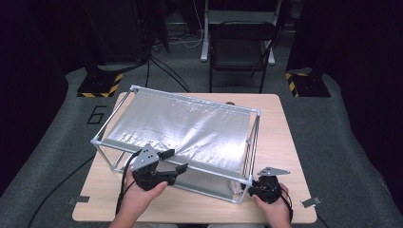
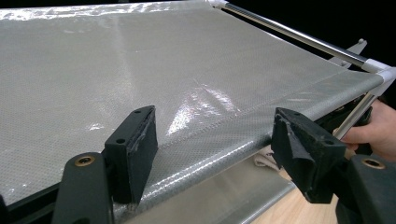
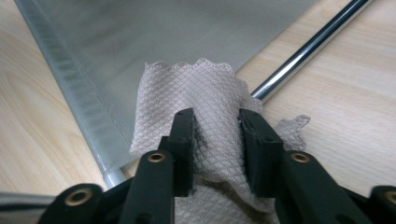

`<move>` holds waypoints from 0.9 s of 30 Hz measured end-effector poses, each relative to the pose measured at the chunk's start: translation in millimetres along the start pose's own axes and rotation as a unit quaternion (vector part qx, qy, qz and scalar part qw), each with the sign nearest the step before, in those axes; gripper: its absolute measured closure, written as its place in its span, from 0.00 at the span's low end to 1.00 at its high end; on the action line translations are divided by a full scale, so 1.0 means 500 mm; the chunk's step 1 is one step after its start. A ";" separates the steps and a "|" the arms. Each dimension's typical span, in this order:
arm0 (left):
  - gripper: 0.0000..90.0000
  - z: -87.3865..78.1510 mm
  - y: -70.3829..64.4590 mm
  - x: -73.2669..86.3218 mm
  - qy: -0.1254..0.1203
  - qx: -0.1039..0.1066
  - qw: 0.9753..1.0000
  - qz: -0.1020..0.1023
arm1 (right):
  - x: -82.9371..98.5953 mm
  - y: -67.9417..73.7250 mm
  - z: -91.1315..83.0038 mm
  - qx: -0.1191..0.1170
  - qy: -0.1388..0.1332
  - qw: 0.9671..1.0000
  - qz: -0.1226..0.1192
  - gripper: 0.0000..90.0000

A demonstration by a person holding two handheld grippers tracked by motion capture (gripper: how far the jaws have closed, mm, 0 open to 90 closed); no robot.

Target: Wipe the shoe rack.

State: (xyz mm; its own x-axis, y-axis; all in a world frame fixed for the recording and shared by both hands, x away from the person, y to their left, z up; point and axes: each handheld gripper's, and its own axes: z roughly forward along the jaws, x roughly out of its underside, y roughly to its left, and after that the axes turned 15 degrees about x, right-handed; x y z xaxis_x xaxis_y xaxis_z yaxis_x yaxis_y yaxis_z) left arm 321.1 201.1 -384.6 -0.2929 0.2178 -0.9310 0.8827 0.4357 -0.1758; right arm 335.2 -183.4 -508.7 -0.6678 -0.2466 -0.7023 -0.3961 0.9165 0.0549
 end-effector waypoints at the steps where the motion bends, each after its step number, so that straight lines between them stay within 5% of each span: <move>1: 0.35 0.000 0.000 0.000 0.000 0.000 1.000 0.000 | -0.004 0.000 -0.003 0.008 0.000 1.000 -0.005 0.77; 12: 0.36 -0.001 0.002 0.000 -0.001 0.004 1.000 -0.002 | -0.062 -0.035 -0.052 -0.001 -0.037 0.999 0.025 0.78; 27: 0.36 0.000 0.002 0.000 -0.001 0.005 1.000 -0.007 | -0.132 -0.053 -0.141 -0.002 -0.083 0.996 0.016 0.78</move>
State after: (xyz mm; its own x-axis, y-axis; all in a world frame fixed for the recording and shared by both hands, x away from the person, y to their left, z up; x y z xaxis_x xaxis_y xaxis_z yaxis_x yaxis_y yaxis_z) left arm 322.1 201.6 -384.6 -0.3044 0.2092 -0.9293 0.8820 0.4304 -0.1920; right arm 345.5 -213.6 -413.6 -0.5663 -0.1614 -0.8082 -0.3792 0.9217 0.0816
